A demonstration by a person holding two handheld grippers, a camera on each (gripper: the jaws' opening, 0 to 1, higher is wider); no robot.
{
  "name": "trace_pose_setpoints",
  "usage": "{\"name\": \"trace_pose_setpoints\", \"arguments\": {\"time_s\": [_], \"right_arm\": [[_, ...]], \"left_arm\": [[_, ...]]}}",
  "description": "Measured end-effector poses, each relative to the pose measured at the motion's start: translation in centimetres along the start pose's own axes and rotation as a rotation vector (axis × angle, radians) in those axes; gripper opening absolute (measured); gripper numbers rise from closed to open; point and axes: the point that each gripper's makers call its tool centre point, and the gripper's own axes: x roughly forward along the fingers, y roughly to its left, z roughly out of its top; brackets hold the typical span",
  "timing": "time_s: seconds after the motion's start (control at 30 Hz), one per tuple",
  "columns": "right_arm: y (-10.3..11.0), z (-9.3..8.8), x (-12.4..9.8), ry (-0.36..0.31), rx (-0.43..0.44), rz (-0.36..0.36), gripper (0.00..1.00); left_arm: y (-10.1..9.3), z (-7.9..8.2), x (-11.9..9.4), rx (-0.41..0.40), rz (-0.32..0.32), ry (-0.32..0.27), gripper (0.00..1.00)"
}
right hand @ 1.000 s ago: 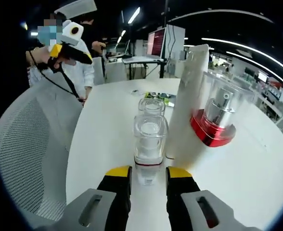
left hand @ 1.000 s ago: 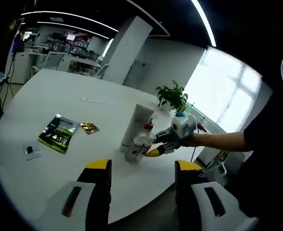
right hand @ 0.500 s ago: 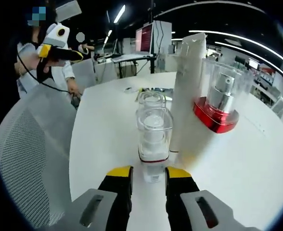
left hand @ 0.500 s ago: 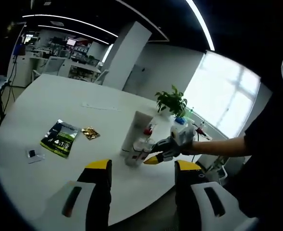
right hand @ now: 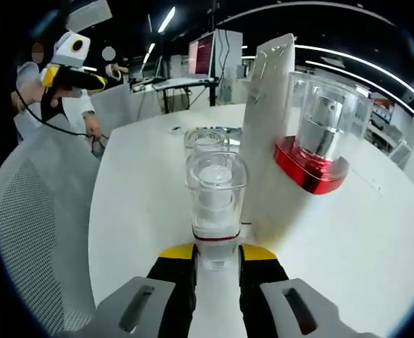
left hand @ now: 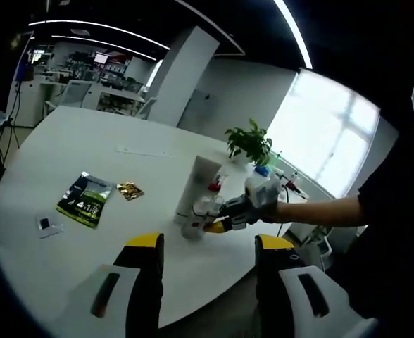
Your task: Arrange the skincare products in the storage area until every visible bottle or jar stands upright without overlapping.
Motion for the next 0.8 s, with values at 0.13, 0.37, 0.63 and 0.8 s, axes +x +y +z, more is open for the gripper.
{"name": "trace_pose_setpoints", "arguments": {"time_s": [0.13, 0.37, 0.63, 0.8], "right_arm": [[0.2, -0.1, -0.2, 0.002, 0.008, 0.011, 0.19], [0.3, -1.3, -1.9, 0.002, 0.046, -0.006, 0.22], [1.7, -3.1, -4.9, -0.008, 0.096, -0.037, 0.27], [2.4, -3.8, -6.5, -0.019, 0.13, -0.063, 0.27]], "left_arm": [[0.1, -0.1, 0.2, -0.006, 0.003, 0.0, 0.46], [0.0, -0.4, 0.6, -0.006, 0.0, 0.014, 0.46], [0.1, -0.2, 0.6, 0.006, 0.002, 0.024, 0.46], [0.6, -0.6, 0.5, 0.029, 0.013, 0.061, 0.47]]}}
